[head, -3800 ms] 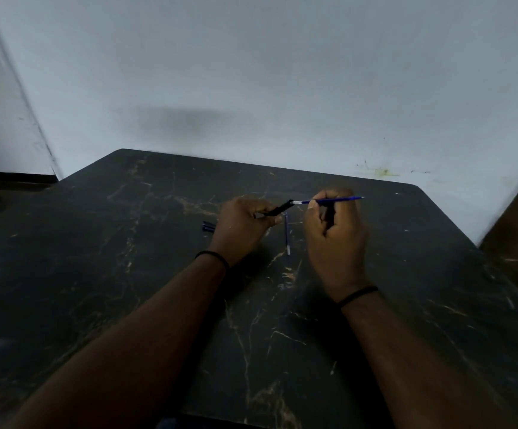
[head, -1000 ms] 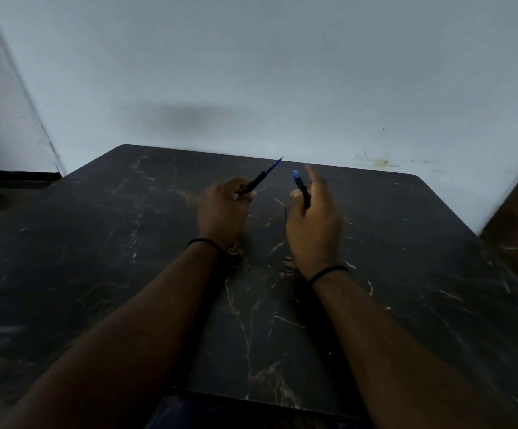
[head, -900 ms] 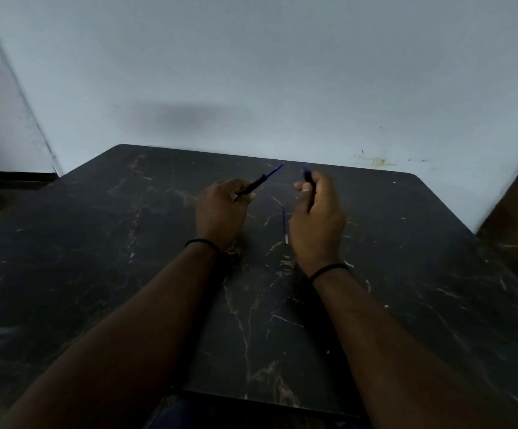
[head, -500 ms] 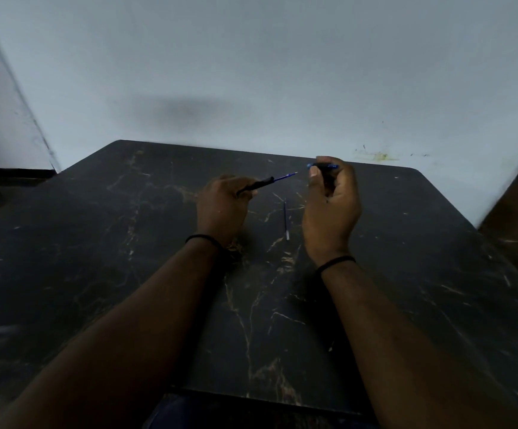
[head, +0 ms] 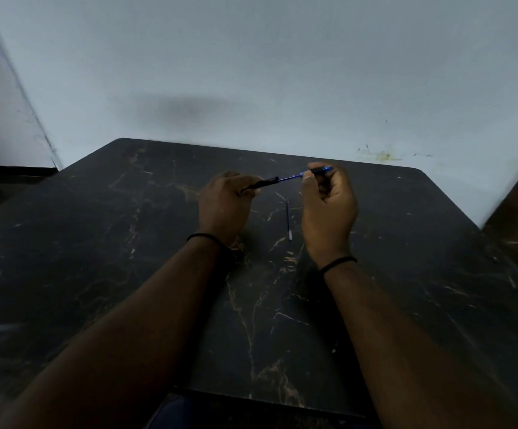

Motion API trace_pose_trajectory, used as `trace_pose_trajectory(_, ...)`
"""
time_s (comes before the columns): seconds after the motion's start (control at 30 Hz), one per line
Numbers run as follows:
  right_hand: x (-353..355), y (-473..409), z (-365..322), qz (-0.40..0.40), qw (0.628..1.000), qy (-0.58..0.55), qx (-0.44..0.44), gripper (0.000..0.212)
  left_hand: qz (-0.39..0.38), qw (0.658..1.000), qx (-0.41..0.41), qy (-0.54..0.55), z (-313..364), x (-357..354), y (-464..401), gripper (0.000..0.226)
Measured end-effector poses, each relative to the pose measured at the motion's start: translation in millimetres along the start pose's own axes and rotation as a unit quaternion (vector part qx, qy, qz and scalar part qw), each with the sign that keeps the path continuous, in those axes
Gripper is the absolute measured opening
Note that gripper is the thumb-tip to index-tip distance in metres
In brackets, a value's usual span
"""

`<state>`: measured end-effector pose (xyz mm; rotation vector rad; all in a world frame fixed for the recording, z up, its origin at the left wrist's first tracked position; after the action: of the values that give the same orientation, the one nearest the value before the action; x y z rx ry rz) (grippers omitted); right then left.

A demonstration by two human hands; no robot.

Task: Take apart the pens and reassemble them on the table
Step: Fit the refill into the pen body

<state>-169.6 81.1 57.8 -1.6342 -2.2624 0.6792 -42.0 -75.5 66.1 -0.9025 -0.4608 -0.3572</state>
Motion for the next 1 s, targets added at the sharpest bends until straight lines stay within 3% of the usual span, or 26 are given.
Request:
trace_pose_trajectory(0.23,-5,1,9,-0.025,0.999,0.010,-0.032,0.009,0.005,1.000,0.001,-0.005,0,1,1,0.023)
trace_pose_trajectory(0.4,-6,-5,27,-0.041,0.993,-0.037,-0.103,0.012,-0.007,0.999,-0.022,-0.037,3,0,-1,0.020)
trace_pose_trajectory(0.6,-17,-3,26,-0.107,0.990,0.044,-0.077,0.017,-0.024,0.992,-0.064,-0.105,15,-4,-2,0.020)
trace_pose_trajectory(1.0,-20,-6,37,-0.161,0.976,0.121,-0.079,0.014,-0.092,0.994,-0.057,-0.006,16,-10,-2,0.022)
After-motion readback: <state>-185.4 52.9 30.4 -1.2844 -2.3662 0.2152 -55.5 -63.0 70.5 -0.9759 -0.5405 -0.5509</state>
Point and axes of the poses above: each hand's wrist, its own y-axis away from the middle knuckle, its own x-axis out of the back of the hand, z = x × y, the point moved 10 cm from there along -y, towards the middle knuckle, and after that the axes turned 7 degrees about y, right-handed, at the moved point
